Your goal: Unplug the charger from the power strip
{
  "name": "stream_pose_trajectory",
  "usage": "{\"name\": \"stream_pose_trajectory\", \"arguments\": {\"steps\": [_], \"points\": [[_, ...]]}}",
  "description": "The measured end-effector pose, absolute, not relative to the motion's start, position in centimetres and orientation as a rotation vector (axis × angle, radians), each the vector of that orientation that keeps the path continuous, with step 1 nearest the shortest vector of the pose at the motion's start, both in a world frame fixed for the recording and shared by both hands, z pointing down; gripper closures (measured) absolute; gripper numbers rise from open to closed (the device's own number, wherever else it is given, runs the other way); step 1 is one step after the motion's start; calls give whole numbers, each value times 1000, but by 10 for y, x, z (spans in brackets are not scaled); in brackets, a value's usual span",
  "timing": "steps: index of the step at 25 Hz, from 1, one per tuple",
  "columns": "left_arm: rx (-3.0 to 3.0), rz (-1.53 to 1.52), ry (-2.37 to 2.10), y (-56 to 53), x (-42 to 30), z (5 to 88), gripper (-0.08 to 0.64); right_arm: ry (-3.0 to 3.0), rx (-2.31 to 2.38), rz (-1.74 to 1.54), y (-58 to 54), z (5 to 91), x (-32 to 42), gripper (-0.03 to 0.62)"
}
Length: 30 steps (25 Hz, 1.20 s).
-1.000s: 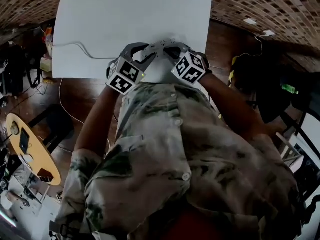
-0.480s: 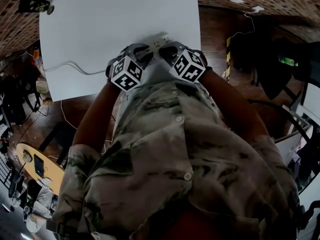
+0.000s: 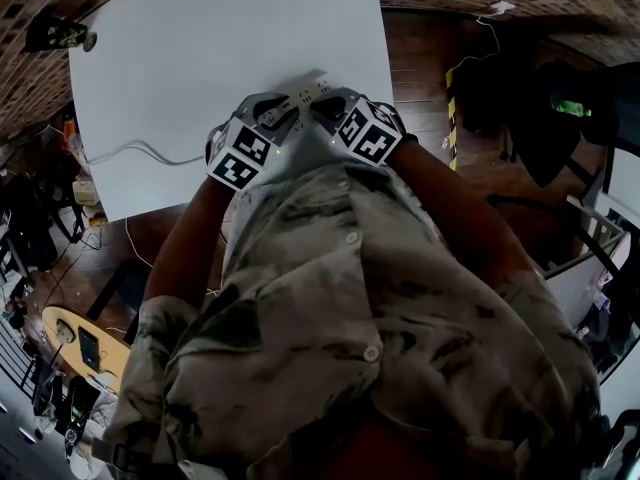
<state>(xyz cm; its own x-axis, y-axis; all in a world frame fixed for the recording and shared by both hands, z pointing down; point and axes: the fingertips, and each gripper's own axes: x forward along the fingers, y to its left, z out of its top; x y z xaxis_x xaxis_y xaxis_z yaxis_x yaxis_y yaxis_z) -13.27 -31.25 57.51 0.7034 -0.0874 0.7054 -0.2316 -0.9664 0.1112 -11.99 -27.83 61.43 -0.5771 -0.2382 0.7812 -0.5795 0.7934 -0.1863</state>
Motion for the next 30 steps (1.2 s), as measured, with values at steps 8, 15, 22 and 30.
{"name": "stream_pose_trajectory", "arguments": {"steps": [8,15,22,30], "points": [[2864,957,-473,-384,-148,468,454,-2206,600,575,-279,612,-117,589],[2740,876,-752,-371,-169,453,453,-2288,599,499,-278,604,-107,589],[2585,847,-1143,-336,-193,416,453,-2425,569,186,-271,551,-60,589],[2377,839,-1444,-238,-202,391,451,-2529,333,123,-192,520,-21,521]]}}
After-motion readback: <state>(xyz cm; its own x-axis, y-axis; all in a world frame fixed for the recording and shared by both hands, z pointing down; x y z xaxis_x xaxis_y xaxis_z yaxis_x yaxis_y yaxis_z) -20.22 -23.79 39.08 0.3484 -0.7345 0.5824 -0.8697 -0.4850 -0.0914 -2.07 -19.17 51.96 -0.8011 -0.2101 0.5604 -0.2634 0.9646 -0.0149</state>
